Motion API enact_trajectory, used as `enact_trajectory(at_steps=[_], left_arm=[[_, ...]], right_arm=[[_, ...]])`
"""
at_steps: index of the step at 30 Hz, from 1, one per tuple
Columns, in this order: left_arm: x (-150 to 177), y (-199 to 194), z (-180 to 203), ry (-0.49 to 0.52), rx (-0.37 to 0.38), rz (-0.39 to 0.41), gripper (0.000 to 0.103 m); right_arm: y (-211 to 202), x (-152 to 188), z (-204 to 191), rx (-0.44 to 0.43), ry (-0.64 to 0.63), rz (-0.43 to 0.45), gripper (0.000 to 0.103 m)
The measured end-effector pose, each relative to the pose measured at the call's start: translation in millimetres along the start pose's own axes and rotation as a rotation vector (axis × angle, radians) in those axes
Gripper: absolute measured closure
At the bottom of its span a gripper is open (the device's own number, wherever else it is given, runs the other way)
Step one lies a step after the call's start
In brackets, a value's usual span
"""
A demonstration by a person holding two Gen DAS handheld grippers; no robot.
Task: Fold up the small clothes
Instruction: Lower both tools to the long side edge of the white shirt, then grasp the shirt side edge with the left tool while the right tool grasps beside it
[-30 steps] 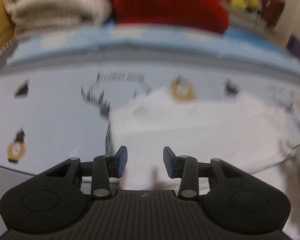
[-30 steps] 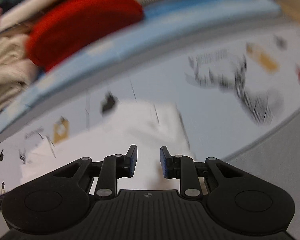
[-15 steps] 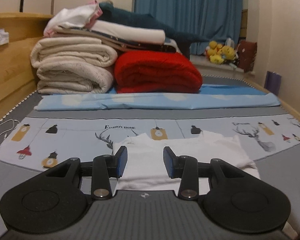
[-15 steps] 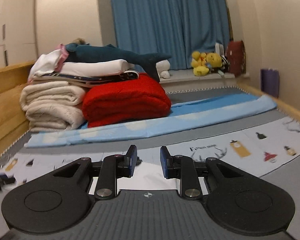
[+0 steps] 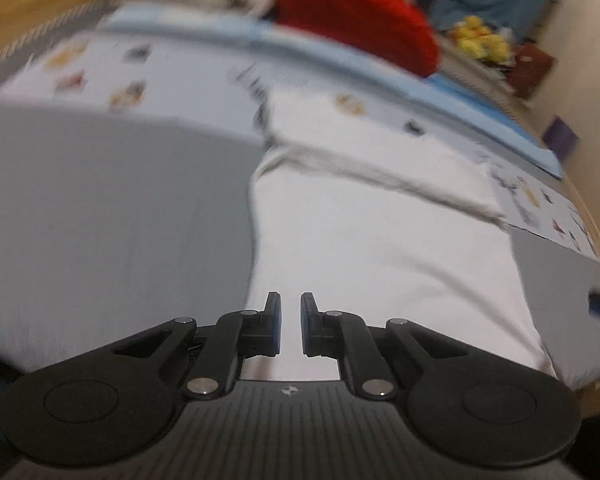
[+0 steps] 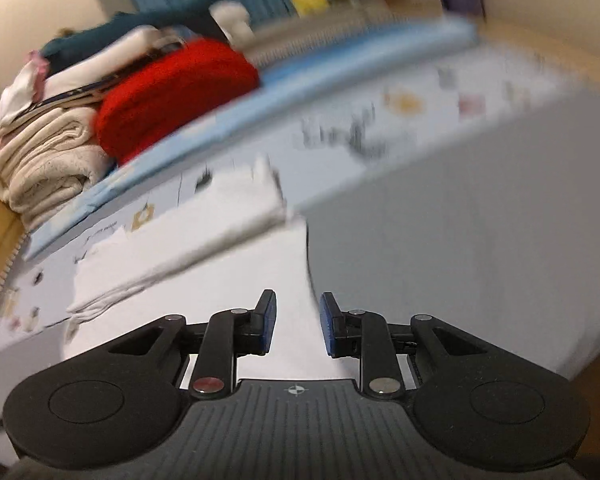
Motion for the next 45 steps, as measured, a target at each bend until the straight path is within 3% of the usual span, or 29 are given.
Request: enact_trajectory(at_steps=[4,8,10,17,26,27,28,29,31,33,34,38,42,45], left_arm=[[15.2,18.4,-17.1,-0.086,-0.005,-0.129,0.091],[24.9,34.1,-23.0,-0.028,-0.073,-0.218,0.074],[35.0,40.5,-27.3,-0.009,-0.097,-0.26,0.074],[43.9,43.5,-31.8,0.021,-0.126,-0.294,0.073],[43.5,53.6,-19.5,0.097,-0.148,-0.291,0.074],[43.9,53.5,-18.3,0.106,-0.149,-0.289,0.08],[43.4,53.1,-17.0,0.114,-0.145,-0.284,0.089],[41.4,50.7,-16.3,0.122,-0.145,-0.27,0.098],[26.2,37.0,-17.8,0.133,-0.17,-0.177,0.099],[13.2,23.2,-19.2,0.105,-0.15,-0.112,0.099],[12.9,22.0,-20.9,0.09,-0.14,-0.115,0.099],[35.4,41.2,-24.9,0.067,-0.119,-0.271,0.097],[36.4,46.2,-26.9,0.059,-0.121,-0.293,0.078],[41.1,49.6,-22.6,0.086,-0.118,-0.311,0.077]], right_arm=[[21.5,25.1,12.1,0.087,-0.033,-0.138,0.077],[35.7,49.8,15.1,0.113,-0.044,-0.255,0.077],[39.9,59.9,19.3,0.133,-0.057,-0.288,0.076],[52.4,81.3,26.7,0.21,-0.111,-0.375,0.076],[54.2,86.9,21.1,0.229,-0.202,-0.385,0.077],[53.8,87.4,20.5,0.227,-0.206,-0.386,0.078],[53.2,87.5,19.7,0.225,-0.209,-0.383,0.088],[51.2,85.2,19.9,0.217,-0.198,-0.378,0.098],[41.3,75.0,18.4,0.177,-0.137,-0.33,0.098],[30.8,64.9,15.2,0.134,-0.101,-0.277,0.098],[29.6,64.4,15.7,0.138,-0.1,-0.274,0.098],[44.3,85.0,27.6,0.217,-0.108,-0.382,0.097],[50.2,88.2,23.4,0.243,-0.134,-0.398,0.087],[54.8,88.2,23.4,0.253,-0.155,-0.409,0.085]])
Point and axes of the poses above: each gripper's, at about its wrist camera, not at the fingertips, and y roughly the way its jaws point, z to its right, x to its underside, the point moved 8 cm from there along y, roughly the way its jaws point, and after that the axes turned 2 degrees about -x, right-handed, at the moved point
